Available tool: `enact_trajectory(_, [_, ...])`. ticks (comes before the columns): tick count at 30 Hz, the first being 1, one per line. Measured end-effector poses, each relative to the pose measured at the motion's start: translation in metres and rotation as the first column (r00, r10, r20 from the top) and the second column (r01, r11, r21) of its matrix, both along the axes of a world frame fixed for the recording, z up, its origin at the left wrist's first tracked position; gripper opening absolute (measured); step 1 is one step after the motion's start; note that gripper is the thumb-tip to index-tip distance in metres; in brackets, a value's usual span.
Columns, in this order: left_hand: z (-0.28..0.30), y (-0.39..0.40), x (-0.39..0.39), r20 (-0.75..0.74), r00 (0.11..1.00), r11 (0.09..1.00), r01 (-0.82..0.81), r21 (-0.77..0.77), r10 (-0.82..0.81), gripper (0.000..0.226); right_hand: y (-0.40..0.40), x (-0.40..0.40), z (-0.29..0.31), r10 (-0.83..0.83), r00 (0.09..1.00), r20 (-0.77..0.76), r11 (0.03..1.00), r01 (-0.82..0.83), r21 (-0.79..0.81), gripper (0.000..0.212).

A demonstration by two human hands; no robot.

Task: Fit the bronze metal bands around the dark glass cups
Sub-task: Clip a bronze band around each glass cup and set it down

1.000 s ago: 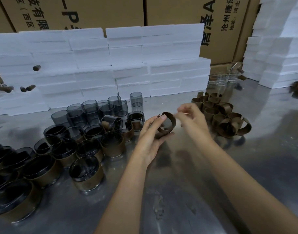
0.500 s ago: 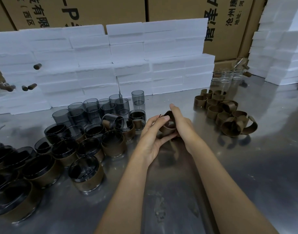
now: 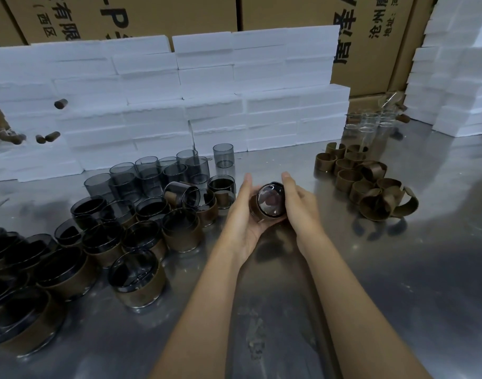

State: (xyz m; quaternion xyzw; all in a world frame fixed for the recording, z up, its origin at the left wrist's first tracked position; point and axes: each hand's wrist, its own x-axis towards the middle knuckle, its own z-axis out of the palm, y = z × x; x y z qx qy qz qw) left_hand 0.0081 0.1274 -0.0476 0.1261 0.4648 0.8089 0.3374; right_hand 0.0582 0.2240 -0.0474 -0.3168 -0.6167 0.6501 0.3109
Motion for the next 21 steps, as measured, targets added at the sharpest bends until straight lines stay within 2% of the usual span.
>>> enact_trajectory(3, [0.003,0.004,0.001,0.076,0.989,0.991,-0.125,-0.04,0.128,0.044,-0.006,0.0,0.002,-0.005,0.996,-0.093,0.999,0.001,-0.037,0.019])
enact_trajectory(4, [0.003,0.004,0.0,0.075,0.982,0.984,-0.168,-0.058,0.172,0.04,-0.007,0.001,0.004,-0.009,0.994,-0.111,0.999,0.003,-0.051,0.016])
enact_trajectory(8, [0.002,-0.001,-0.003,-0.013,0.982,0.975,-0.187,-0.116,0.187,0.015,-0.02,0.0,0.005,-0.074,0.983,-0.166,0.982,0.042,-0.186,0.028])
enact_trajectory(12, [0.004,-0.003,0.002,0.015,0.992,0.986,-0.122,-0.112,0.124,0.014,-0.028,-0.006,0.01,-0.133,0.972,-0.195,0.927,0.052,-0.372,0.038])
enact_trajectory(14, [0.005,-0.005,0.0,0.033,0.991,0.987,-0.123,-0.103,0.127,0.02,-0.028,-0.008,0.011,-0.126,0.974,-0.188,0.923,0.046,-0.383,0.036])
enact_trajectory(17, [0.006,-0.007,-0.001,0.013,0.985,0.977,-0.166,-0.134,0.169,0.04,-0.028,-0.005,0.009,-0.082,0.982,-0.172,0.934,0.016,-0.357,0.037])
enact_trajectory(21, [0.007,-0.005,0.002,-0.03,0.967,0.943,-0.252,-0.216,0.251,0.039,-0.027,-0.002,0.008,-0.004,0.982,-0.188,0.933,-0.064,-0.354,0.042])
